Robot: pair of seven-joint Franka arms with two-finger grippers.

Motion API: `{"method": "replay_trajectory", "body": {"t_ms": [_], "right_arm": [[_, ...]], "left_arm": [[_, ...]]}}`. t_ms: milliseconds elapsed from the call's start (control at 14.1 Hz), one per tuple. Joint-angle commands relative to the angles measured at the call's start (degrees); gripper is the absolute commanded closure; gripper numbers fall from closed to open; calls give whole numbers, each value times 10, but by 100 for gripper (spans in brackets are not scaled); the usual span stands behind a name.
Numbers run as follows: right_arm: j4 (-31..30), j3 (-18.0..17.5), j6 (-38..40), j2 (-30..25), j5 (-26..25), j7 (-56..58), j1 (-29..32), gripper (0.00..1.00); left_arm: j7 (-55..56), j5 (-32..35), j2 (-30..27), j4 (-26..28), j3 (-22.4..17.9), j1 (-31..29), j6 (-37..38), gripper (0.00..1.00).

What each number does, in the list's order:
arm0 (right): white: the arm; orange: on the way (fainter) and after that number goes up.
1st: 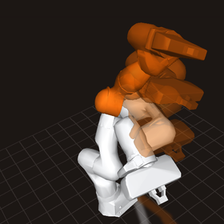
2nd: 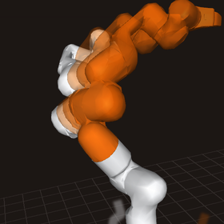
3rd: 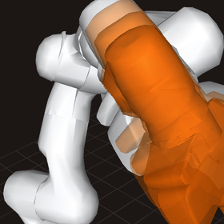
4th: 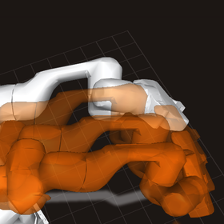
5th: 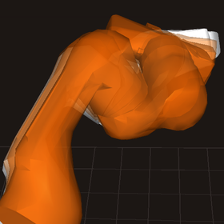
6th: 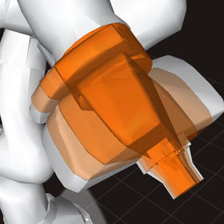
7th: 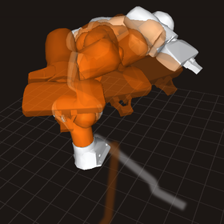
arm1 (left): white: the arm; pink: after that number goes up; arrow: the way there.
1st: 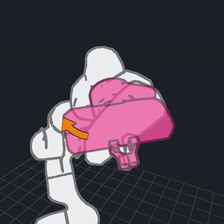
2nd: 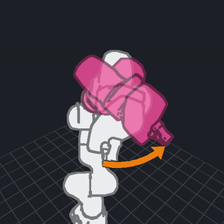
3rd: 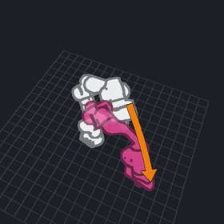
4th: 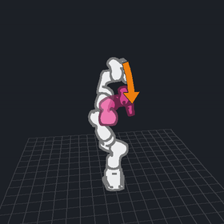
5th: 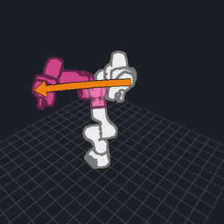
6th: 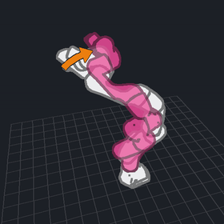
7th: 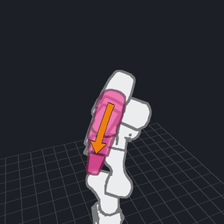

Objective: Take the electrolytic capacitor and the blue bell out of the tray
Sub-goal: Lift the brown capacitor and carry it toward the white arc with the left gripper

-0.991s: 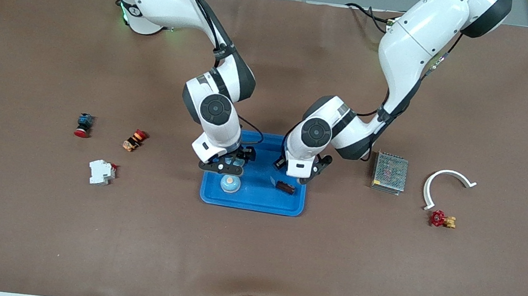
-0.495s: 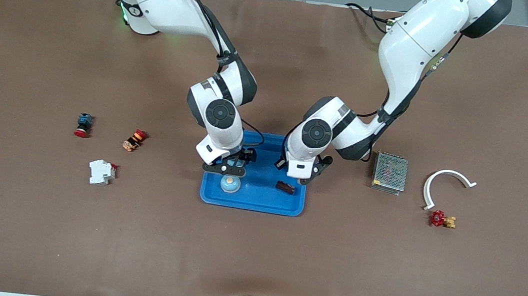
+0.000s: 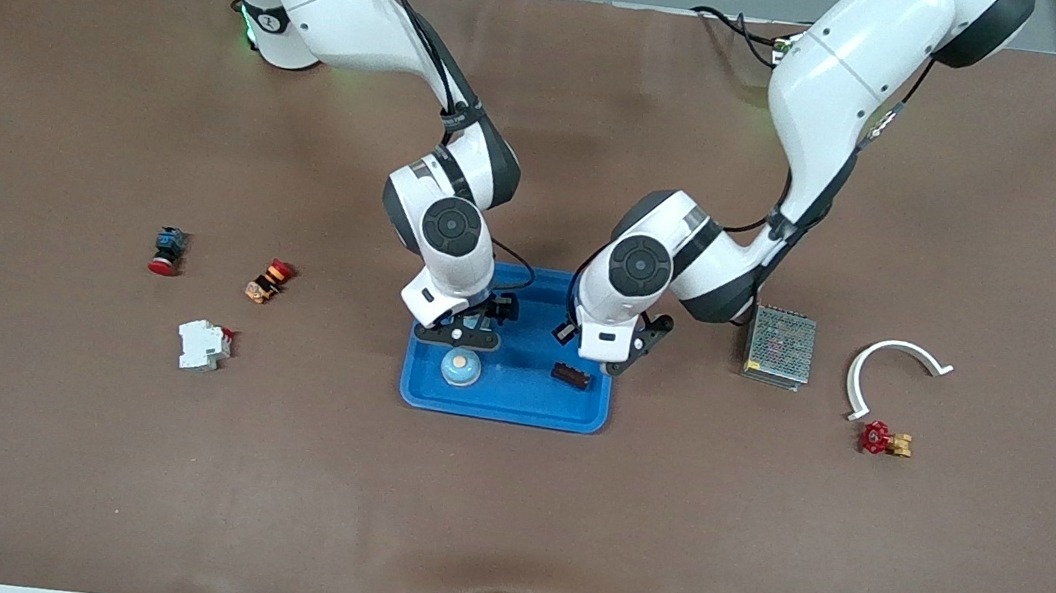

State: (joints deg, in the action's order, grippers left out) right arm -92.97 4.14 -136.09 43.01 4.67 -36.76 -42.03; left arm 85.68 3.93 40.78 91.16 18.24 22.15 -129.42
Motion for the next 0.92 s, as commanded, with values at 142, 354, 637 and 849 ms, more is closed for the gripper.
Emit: {"method": "replay_trajectory", "body": {"t_ms": [142, 354, 637, 849], "right_arm": [[1, 7, -5, 3, -5, -1, -5, 0], [1, 6, -5, 3, -5, -1, -2, 0], [1, 6, -4, 3, -5, 12, 0, 45], [2, 6, -5, 3, -5, 12, 0, 61]], "left_arm": [[-49, 36, -97, 13, -1, -40, 102, 100], [-134, 36, -144, 17, 0, -83, 180, 100], [-233, 35, -178, 22, 1, -147, 249, 100], [-314, 36, -198, 46, 0, -206, 263, 100]]}}
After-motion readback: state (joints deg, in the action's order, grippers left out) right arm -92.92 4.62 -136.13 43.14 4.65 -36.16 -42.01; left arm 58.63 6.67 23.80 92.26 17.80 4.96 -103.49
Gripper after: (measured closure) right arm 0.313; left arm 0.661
